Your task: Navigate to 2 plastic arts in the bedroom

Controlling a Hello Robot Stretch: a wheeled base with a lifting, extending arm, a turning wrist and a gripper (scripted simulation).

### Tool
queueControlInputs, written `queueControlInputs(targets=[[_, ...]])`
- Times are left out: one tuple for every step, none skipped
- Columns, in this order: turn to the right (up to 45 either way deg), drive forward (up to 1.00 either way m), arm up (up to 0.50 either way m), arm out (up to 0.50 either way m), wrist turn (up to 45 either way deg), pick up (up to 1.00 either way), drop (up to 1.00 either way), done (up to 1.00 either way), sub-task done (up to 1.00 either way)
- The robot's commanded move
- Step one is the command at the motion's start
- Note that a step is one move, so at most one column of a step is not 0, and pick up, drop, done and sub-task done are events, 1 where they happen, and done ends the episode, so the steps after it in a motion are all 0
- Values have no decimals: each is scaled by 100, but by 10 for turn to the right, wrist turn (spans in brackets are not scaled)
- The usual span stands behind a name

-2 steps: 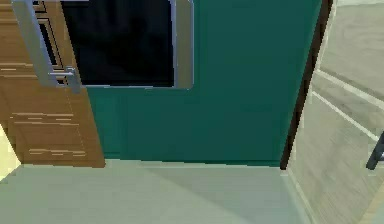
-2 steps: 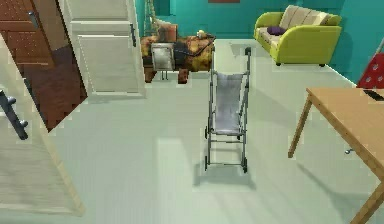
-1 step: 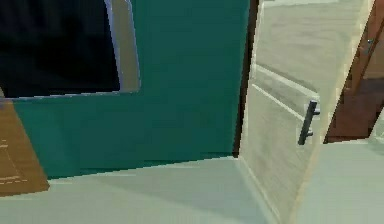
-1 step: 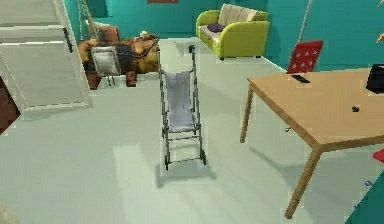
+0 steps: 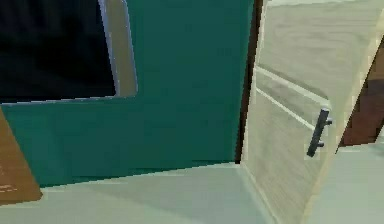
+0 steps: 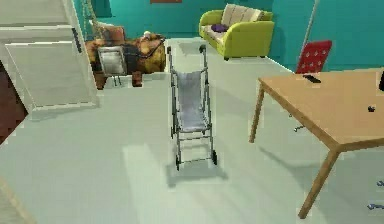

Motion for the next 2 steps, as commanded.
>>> queueControlInputs(targets=[[-450,0,0,0,0,0,0,0,0],[-60,0,0,0,0,0,0,0,0]])
